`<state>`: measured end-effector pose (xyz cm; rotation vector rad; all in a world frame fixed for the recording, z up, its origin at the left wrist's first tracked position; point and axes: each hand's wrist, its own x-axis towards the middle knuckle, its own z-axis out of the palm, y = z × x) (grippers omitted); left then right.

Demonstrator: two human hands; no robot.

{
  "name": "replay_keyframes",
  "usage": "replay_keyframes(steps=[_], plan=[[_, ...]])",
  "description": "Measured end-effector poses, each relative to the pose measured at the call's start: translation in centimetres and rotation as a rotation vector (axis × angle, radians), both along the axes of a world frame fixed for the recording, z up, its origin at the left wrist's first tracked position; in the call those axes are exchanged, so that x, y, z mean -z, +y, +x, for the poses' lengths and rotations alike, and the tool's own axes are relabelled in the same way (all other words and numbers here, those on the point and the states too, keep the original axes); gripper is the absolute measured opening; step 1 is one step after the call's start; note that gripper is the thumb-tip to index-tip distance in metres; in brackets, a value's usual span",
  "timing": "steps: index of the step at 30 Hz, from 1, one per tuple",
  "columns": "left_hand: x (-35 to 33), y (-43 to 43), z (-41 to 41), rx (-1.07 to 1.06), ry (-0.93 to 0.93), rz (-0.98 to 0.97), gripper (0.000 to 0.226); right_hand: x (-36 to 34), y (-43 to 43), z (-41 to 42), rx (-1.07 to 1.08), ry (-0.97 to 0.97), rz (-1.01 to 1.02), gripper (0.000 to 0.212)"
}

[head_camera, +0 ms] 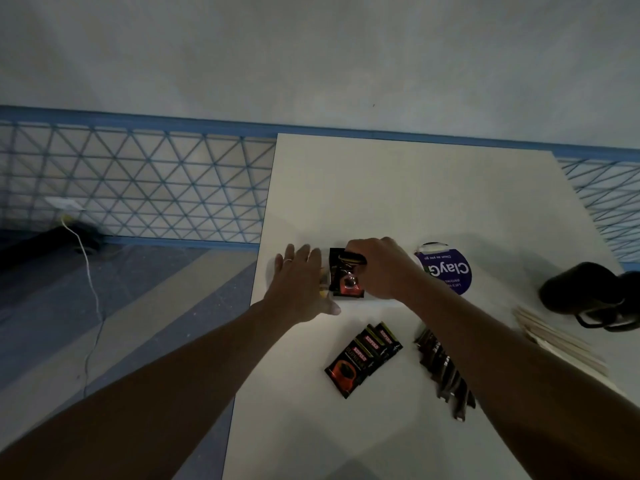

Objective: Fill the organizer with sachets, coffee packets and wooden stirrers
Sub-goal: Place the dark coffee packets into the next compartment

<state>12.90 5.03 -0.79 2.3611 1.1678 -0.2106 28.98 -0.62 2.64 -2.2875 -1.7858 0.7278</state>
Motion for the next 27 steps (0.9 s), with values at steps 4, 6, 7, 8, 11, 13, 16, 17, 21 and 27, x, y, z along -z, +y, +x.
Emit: replay_keyframes(steps=[4, 6, 7, 8, 11, 13, 16, 17, 21, 27], plan=[[0.8, 0.4, 0.1, 0.01, -0.022, 0.052, 0.108, 0.5, 0.9, -0.5, -0.064, -0.08, -0.046, 0.027], [1.1, 0.7, 0.0, 0.022, -0.04, 0.067, 0.107, 0.7, 1.3, -0.7, -0.075, -0.127, -0.068, 0.025], [1.3, 0.8, -0.1, 0.026, -0.041, 0.071, 0.107, 0.8, 1.4, -0.9, -0.081, -0.143, -0.068, 0.025], [1.3, 0.9, -0.1, 0.031, -0.041, 0.076, 0.107, 0.9, 1.5, -1.0, -0.085, -0.157, -0.065, 0.025], [1.4, 1.0, -0.1, 0.033, -0.052, 0.084, 0.105, 1.0, 1.8, -1.5, -0.097, -0.211, -0.042, 0.023], [1.3, 1.0, 0.0, 0.033, -0.054, 0.088, 0.104, 1.2, 1.7, -1.8, -0.099, -0.238, -0.047, 0.022], [1.3, 1.0, 0.0, 0.024, -0.07, 0.092, 0.103, 1.6, 1.3, -2.2, -0.099, -0.254, -0.033, 0.02], [1.3, 1.0, 0.0, 0.023, -0.076, 0.098, 0.103, 1.7, 1.1, -2.3, -0.095, -0.257, -0.014, 0.019], [1.3, 1.1, 0.0, 0.016, -0.083, 0.091, 0.104, 2.4, 0.4, -2.0, -0.053, -0.224, 0.035, 0.019], [1.2, 1.1, 0.1, 0.017, -0.076, 0.08, 0.105, 1.9, 0.6, -0.2, -0.061, -0.017, -0.025, 0.031]])
